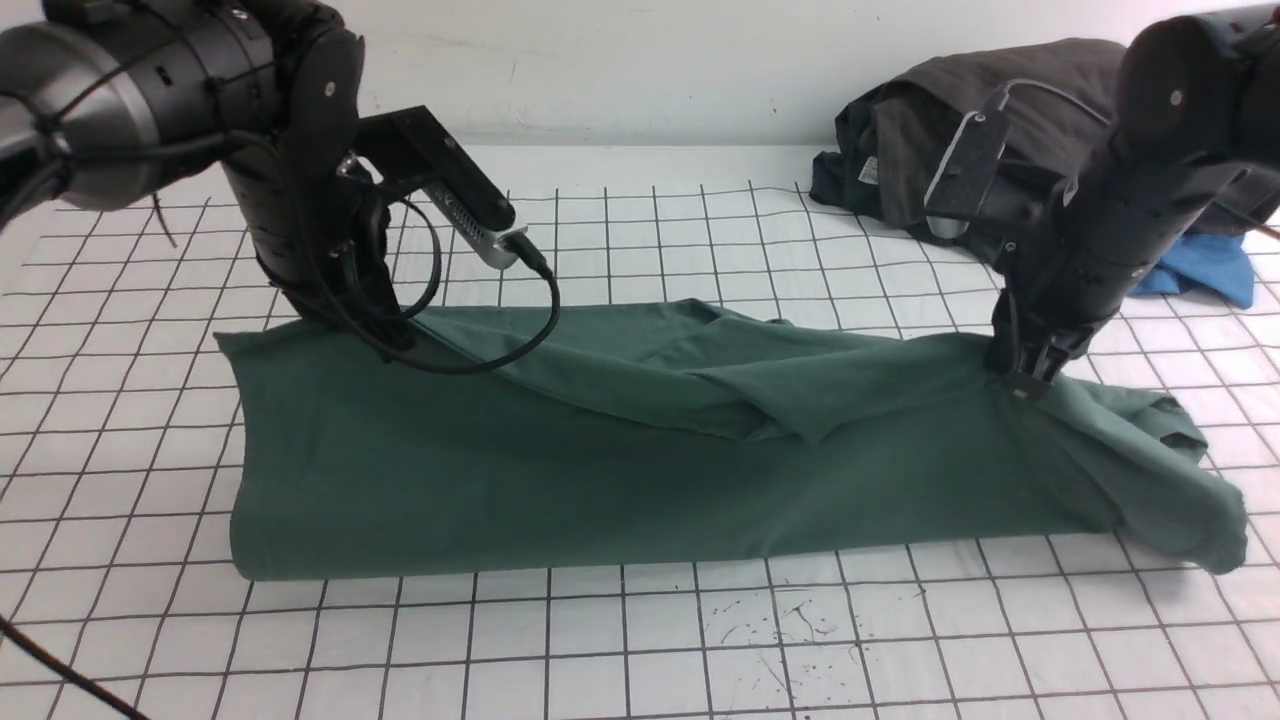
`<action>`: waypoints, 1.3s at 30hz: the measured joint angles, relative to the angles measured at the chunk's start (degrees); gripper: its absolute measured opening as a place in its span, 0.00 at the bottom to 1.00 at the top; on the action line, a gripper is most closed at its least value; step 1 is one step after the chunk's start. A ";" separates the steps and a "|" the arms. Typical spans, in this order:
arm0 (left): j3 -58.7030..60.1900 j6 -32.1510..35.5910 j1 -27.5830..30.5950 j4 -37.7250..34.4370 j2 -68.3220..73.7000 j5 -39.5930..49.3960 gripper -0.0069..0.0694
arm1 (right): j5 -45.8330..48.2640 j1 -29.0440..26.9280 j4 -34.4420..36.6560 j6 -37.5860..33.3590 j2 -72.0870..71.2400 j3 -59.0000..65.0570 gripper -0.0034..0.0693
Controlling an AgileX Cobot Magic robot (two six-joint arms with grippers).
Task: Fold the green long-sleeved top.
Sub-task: Use both arms to drag the lower edge of the fabric forward and fold it over the upper edge
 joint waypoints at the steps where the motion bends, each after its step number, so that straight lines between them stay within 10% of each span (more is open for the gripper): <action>1: -1.54 0.00 0.00 0.37 1.56 -0.21 0.10 | 0.00 -0.31 0.00 -0.05 1.20 -1.19 0.07; 23: -15.41 1.60 5.62 -4.11 18.64 -4.65 0.15 | -5.95 -3.28 6.52 -0.24 16.16 -13.53 0.11; 39: -15.58 -7.77 6.83 -3.32 19.01 -6.97 0.54 | -6.51 -2.75 4.51 17.61 15.96 -19.78 0.62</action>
